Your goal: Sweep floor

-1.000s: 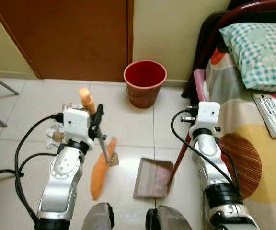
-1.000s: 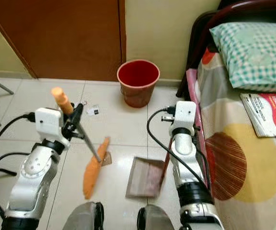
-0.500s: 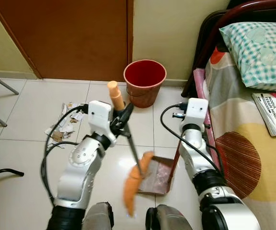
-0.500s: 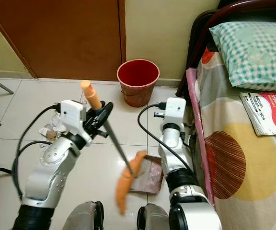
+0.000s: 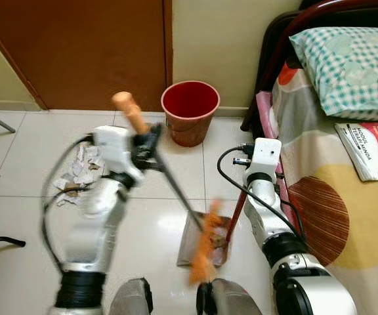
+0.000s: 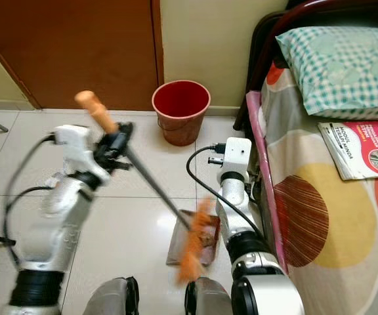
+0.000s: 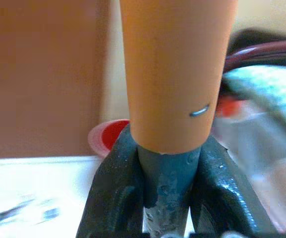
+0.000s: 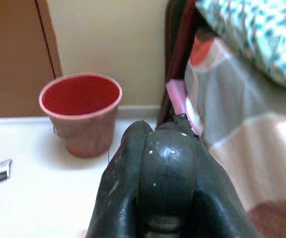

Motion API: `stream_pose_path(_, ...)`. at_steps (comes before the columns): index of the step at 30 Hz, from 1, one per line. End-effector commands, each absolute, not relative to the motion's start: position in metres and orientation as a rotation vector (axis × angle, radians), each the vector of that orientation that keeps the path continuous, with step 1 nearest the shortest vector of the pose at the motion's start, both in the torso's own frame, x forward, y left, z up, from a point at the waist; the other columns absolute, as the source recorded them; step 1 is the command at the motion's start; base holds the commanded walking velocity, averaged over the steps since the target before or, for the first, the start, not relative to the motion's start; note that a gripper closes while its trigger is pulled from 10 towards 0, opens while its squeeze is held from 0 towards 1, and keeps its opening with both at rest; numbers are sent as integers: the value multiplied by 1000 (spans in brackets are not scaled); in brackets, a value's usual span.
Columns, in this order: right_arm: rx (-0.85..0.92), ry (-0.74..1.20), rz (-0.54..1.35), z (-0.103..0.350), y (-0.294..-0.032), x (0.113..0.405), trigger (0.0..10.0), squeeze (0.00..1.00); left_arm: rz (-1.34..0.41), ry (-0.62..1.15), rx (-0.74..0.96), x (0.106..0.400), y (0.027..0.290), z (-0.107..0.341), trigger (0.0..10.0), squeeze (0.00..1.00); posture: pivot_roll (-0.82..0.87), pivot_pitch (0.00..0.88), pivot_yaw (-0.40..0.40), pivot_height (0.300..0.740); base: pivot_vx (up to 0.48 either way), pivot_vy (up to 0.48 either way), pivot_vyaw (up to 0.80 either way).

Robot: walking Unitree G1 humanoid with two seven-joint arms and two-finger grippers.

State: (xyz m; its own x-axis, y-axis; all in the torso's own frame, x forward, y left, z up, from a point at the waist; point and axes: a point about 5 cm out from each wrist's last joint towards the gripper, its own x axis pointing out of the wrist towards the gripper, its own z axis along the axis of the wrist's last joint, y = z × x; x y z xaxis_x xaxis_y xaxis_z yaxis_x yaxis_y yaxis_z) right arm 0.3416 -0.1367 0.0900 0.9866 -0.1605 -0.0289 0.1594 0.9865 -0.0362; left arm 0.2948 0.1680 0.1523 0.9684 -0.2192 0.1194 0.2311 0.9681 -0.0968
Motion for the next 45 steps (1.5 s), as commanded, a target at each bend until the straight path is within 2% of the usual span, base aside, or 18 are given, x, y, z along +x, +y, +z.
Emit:
stream_pose_path(1, -40, 15, -165, 92, -144, 339, 10000, 0, -151, -136, -47, 292, 190, 156, 10000, 0, 95, 144, -53, 740, 0, 0, 0)
stream_pose_path(4, -40, 25, -169, 88, -151, 335, 10000, 0, -118, -129, -52, 292, 201, 154, 10000, 0, 148, 140, -50, 740, 0, 0, 0)
stream_pose_path(11, -35, 57, -165, 86, -166, 335, 10000, 0, -101, -124, -67, 295, 195, 145, 10000, 0, 178, 108, -95, 740, 0, 0, 0)
stream_pose_path(17, 29, 82, -186, 80, -181, 328, 10000, 0, -115, -27, -38, 275, 188, 110, 10000, 0, 191, 80, -109, 740, 0, 0, 0)
stream_pose_path(26, 146, 23, -116, 89, -179, 321, 10000, 0, -43, -61, 19, 271, 188, 107, 10000, 0, 124, 72, -112, 740, 0, 0, 0)
stream_pose_path(30, 100, -18, -87, 96, -181, 318, 10000, 0, -33, -96, 35, 270, 181, 115, 10000, 0, 108, 93, -108, 740, 0, 0, 0)
stream_pose_path(34, 131, 4, -120, 92, -185, 308, 10000, 0, -43, -99, 38, 264, 180, 116, 10000, 0, 78, 123, -85, 740, 0, 0, 0)
stream_pose_path(45, 119, 28, -154, 82, -198, 282, 10000, 0, -78, -28, 45, 254, 180, 98, 10000, 0, 28, 93, -34, 740, 350, 0, 0)
